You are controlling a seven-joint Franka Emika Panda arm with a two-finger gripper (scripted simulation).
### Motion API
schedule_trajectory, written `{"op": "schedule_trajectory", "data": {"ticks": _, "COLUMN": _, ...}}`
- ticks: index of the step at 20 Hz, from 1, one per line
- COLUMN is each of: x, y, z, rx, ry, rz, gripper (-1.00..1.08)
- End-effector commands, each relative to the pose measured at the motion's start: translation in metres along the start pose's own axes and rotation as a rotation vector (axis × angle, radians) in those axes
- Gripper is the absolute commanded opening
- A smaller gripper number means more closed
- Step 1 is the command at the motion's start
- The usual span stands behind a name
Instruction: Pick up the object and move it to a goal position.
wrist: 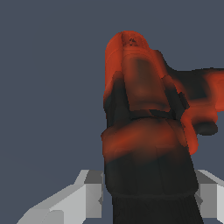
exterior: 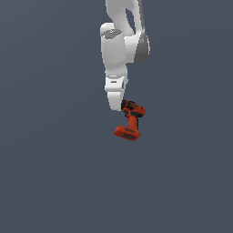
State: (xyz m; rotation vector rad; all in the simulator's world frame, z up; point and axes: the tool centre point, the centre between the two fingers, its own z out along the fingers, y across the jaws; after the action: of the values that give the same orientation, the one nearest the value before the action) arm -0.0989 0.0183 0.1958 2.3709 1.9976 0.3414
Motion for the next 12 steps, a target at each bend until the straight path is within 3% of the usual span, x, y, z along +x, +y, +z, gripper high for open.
{"op": "schedule_trajectory", "data": {"ticks": 1, "x": 0.001, "y": 0.001, "z": -0.007, "rx": -0.007, "ry": 0.001, "rz": -0.001, "gripper": -1.0}}
{"op": "schedule_trajectory", "data": {"ticks": 12, "x": 0.005, "y": -0.004, "z": -0.026, "rx": -0.011, "ry": 0.006, "rz": -0.001, "gripper": -1.0}}
